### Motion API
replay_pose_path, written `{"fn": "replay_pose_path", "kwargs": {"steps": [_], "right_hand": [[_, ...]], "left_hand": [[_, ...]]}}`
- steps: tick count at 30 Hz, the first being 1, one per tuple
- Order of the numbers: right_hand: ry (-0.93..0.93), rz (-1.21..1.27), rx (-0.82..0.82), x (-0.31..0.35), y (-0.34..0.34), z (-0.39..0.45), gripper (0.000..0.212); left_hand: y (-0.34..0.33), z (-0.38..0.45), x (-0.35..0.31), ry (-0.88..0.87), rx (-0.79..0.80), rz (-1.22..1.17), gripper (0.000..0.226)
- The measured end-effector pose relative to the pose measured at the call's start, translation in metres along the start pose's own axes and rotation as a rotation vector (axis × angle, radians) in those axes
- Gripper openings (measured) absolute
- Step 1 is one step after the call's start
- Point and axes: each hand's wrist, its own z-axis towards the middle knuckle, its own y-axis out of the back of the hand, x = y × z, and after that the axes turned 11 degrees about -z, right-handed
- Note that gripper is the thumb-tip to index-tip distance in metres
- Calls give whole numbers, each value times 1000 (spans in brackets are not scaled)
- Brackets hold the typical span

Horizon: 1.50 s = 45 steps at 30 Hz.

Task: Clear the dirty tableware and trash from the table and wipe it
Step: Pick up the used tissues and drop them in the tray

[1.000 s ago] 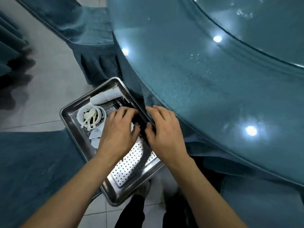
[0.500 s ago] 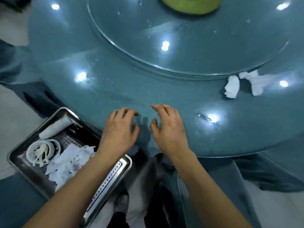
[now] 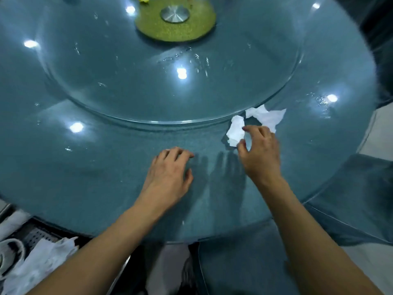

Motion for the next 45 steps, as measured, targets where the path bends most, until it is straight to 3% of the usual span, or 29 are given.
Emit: {"fn": "replay_pose_path", "kwargs": {"steps": [6,12,18,21,25,30,37,45], "right_hand": [[-72,-186,102,-61,-7,66,48],[-92,-208,322,-66,-33,104,74],[37,-177,351,-55,-56,95,55],[93,-110,316,-47,-62,86,28],[202,13,276,-15,-61,63,12],[273,242,376,52,-56,24,27],[411,403,542,152,-68,-29,21],[635,459,723,274,-104,-102,22]], "left_hand": [[-44,66,-42,-90,134,47,47],[-78,118,-48,-46,319,166,61],[-86,123,-33,-16,413,173,64],[-80,110,-21,6,353,131,62],[-65,83,-2,20,202,37,64],[-37,43,30,52,64,-20,56],[11,-19,95,151,-188,-100,49],[53,-136,186,351,-391,38,10]]}}
